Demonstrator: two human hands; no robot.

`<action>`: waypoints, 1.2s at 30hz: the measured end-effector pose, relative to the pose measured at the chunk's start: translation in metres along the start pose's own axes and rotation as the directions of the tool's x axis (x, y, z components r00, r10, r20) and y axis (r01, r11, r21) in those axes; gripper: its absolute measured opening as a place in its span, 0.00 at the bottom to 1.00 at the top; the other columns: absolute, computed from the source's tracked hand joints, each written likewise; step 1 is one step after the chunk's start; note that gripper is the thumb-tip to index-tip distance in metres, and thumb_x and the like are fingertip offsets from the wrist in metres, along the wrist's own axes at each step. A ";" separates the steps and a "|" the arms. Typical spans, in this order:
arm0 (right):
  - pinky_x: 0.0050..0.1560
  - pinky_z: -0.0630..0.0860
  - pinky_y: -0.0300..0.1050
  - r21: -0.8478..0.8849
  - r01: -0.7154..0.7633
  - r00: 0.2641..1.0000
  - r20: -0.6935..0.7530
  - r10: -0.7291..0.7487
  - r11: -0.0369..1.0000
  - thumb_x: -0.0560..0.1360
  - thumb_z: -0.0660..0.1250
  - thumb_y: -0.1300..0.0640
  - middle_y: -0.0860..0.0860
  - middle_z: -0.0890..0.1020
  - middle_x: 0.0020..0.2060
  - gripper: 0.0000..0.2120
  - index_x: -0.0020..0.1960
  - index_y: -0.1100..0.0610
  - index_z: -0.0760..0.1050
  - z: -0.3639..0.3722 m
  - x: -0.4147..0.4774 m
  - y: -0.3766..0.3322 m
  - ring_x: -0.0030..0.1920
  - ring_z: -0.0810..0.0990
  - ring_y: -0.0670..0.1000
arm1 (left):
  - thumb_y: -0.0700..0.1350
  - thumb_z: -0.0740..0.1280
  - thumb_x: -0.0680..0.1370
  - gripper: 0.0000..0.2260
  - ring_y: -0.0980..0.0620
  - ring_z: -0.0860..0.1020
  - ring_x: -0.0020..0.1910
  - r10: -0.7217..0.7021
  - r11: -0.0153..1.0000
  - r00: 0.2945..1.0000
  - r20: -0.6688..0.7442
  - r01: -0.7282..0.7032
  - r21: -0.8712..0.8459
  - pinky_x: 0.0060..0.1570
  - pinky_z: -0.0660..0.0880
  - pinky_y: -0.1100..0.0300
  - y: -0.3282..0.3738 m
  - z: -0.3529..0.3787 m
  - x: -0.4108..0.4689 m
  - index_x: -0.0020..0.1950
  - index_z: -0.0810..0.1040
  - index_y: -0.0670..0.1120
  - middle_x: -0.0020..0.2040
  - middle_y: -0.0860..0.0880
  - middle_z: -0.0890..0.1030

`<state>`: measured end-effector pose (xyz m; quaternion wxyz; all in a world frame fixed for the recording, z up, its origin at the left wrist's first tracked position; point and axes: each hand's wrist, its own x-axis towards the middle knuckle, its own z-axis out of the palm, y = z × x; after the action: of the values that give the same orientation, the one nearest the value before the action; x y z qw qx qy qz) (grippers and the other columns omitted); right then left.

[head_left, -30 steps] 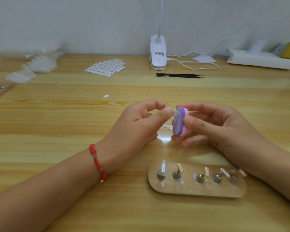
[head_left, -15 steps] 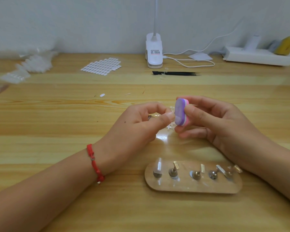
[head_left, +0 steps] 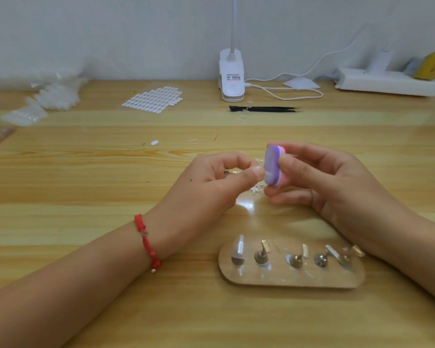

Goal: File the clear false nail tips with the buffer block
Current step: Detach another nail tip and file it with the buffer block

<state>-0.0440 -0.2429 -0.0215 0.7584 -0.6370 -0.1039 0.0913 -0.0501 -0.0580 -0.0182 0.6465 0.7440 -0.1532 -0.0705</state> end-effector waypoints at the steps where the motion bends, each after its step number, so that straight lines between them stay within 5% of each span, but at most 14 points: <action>1: 0.37 0.81 0.40 0.020 -0.004 1.000 -0.011 0.004 1.000 0.64 0.72 0.52 0.56 0.86 0.40 0.19 0.53 0.56 0.82 0.000 0.001 0.000 0.38 0.85 0.53 | 0.47 0.66 0.75 0.06 0.58 0.56 0.22 0.002 1.000 1.000 -0.003 -0.002 -0.001 0.22 0.55 0.68 0.000 0.000 0.000 0.39 0.78 0.49 0.23 0.55 0.61; 5: 0.37 0.81 0.41 -0.038 -0.001 0.999 0.046 0.003 0.999 0.64 0.73 0.51 0.56 0.85 0.38 0.16 0.50 0.54 0.83 0.002 0.000 0.000 0.38 0.85 0.54 | 0.48 0.66 0.74 0.06 0.57 0.55 0.22 -0.022 0.996 0.997 -0.072 0.015 -0.090 0.21 0.53 0.66 -0.001 -0.002 0.003 0.42 0.78 0.45 0.24 0.54 0.60; 19: 0.36 0.81 0.40 -0.003 0.015 1.000 -0.021 -0.015 1.000 0.63 0.72 0.51 0.56 0.85 0.39 0.18 0.52 0.55 0.82 0.000 0.000 -0.001 0.37 0.85 0.53 | 0.46 0.67 0.75 0.06 0.58 0.56 0.21 0.003 1.000 1.000 -0.030 -0.003 -0.005 0.21 0.55 0.69 -0.001 0.000 0.002 0.40 0.80 0.47 0.24 0.53 0.61; 24: 0.37 0.81 0.41 -0.087 0.022 0.998 0.063 -0.017 0.996 0.65 0.72 0.53 0.55 0.85 0.39 0.15 0.52 0.55 0.83 0.003 -0.002 0.000 0.38 0.85 0.54 | 0.50 0.67 0.69 0.07 0.58 0.55 0.22 -0.029 0.985 0.997 -0.076 0.016 -0.170 0.20 0.53 0.68 0.003 -0.001 0.004 0.38 0.79 0.47 0.23 0.56 0.60; 29: 0.35 0.81 0.39 -0.001 0.020 1.000 -0.021 -0.020 1.000 0.63 0.73 0.52 0.56 0.85 0.39 0.18 0.52 0.56 0.82 0.001 -0.001 -0.001 0.37 0.85 0.53 | 0.50 0.68 0.69 0.07 0.57 0.55 0.22 -0.006 0.997 1.000 -0.013 0.005 -0.078 0.21 0.55 0.68 0.002 0.001 0.002 0.39 0.81 0.47 0.26 0.51 0.60; 36: 0.37 0.81 0.41 -0.070 0.041 0.999 0.036 -0.038 0.997 0.64 0.73 0.50 0.56 0.85 0.40 0.15 0.50 0.51 0.85 0.004 -0.003 -0.001 0.38 0.85 0.54 | 0.51 0.68 0.69 0.09 0.57 0.55 0.22 -0.015 0.997 0.999 -0.047 0.011 -0.077 0.21 0.55 0.67 0.001 -0.001 0.003 0.41 0.80 0.46 0.26 0.52 0.59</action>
<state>-0.0480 -0.2404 -0.0197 0.7350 -0.6596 -0.1329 0.0836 -0.0474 -0.0580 -0.0164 0.6777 0.7210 -0.1300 -0.0628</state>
